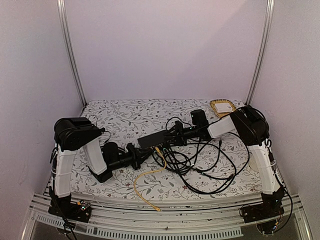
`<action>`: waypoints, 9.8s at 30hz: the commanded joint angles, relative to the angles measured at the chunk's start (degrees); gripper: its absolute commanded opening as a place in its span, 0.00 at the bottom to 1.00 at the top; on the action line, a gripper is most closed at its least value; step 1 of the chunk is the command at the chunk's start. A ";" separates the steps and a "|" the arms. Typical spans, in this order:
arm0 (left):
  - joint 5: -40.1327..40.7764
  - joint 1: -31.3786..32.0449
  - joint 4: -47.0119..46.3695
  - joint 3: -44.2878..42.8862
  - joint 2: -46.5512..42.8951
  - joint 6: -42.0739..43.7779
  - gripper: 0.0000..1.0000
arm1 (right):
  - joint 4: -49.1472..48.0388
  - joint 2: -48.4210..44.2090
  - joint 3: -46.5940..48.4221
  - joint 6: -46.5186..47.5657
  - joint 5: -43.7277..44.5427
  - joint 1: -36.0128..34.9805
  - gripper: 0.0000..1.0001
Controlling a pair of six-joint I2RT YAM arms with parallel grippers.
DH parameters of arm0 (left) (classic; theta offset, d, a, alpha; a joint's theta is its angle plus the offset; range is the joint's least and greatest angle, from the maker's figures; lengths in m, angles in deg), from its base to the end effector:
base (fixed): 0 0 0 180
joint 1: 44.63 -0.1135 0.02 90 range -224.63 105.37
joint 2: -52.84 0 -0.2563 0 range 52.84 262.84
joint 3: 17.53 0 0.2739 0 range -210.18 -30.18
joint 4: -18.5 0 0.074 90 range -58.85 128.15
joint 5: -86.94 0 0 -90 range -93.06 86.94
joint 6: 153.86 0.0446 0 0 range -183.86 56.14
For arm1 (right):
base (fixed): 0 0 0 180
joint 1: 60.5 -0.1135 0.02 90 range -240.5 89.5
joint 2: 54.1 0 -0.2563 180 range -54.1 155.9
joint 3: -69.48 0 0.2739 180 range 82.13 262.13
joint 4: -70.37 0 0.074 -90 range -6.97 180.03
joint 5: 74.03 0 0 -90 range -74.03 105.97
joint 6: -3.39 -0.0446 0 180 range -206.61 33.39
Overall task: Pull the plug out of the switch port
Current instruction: Pass from the left arm to the right, then pull the connector from the switch port, then place the connector at the corner of the board, then pass from the right arm to the left
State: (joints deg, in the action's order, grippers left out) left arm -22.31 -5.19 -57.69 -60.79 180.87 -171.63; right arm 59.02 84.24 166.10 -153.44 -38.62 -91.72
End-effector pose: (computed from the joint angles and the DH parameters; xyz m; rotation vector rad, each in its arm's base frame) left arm 0.2360 -0.2132 0.0253 -0.9973 2.0573 -1.9757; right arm 0.4105 0.2913 0.0511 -0.0583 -2.5083 -1.8551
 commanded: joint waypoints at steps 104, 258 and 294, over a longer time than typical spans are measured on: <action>0.39 1.25 -15.58 -5.89 15.04 3.83 0.00 | -30.76 -4.31 -7.25 -19.49 9.96 -1.65 0.02; 11.71 -50.49 82.88 2.64 -59.58 43.70 0.52 | -25.15 -27.95 -22.53 -5.37 12.40 5.17 0.02; -14.17 -13.00 14.10 -2.27 -27.36 32.04 0.55 | -34.35 -28.39 -21.17 -17.73 11.89 -2.99 0.02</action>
State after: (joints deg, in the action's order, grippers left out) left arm -34.57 -19.24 -36.77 -61.65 151.54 -137.79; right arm 31.28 59.96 142.62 -169.18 -26.40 -93.95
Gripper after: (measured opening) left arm 0.551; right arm 0.267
